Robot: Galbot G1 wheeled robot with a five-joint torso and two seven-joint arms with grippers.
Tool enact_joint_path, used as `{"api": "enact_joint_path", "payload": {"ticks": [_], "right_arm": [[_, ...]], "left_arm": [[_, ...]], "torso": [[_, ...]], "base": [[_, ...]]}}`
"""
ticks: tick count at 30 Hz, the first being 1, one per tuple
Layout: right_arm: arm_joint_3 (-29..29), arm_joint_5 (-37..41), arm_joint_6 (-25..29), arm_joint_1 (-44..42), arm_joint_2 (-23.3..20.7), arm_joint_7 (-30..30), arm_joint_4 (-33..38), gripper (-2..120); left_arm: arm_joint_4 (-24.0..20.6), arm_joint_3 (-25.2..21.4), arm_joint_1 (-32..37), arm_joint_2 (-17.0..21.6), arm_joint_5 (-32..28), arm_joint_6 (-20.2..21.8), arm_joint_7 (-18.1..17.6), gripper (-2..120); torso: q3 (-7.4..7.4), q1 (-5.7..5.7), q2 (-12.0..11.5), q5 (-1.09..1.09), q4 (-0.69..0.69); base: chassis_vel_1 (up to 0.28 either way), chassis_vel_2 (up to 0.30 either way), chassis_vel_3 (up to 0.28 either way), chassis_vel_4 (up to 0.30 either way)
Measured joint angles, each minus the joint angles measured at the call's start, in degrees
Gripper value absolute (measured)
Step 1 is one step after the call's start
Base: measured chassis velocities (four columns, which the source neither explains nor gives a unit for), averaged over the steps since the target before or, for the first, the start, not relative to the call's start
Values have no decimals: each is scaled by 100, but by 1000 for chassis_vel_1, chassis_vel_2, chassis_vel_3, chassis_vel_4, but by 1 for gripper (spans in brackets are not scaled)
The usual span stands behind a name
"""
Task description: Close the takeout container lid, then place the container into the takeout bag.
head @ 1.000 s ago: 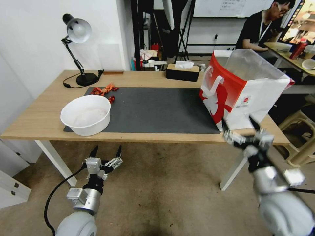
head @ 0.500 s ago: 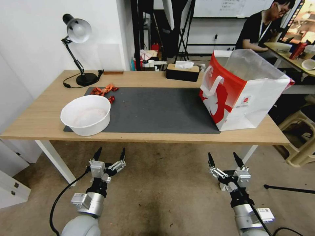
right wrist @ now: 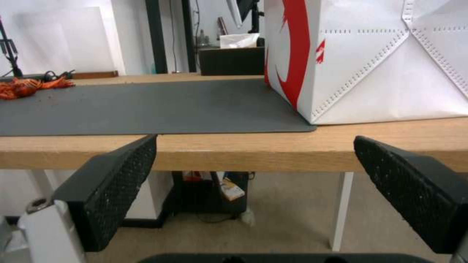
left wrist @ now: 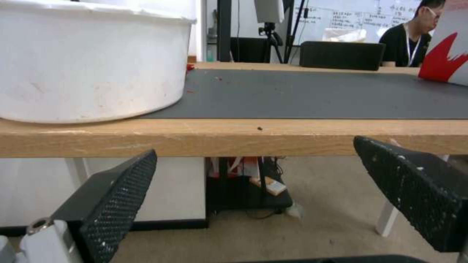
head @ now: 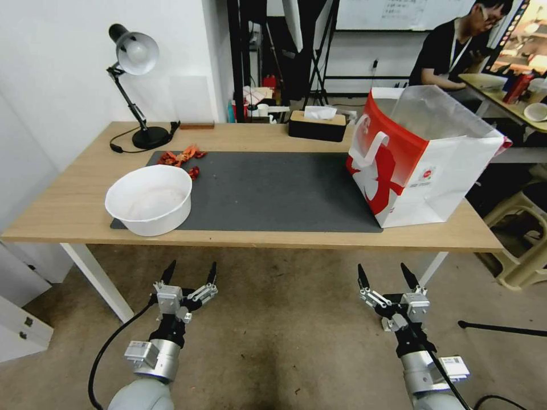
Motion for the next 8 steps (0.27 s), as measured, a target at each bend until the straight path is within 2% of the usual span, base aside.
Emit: {"api": "enact_joint_path", "payload": {"ticks": [8], "right_arm": [[0,12,-6,4,-4,0,0,100]], "left_arm": [[0,0,0,0,0,0,-1,100]], "torso": [[0,0,-1,0,0]], "base": [[0,0,0,0]]}}
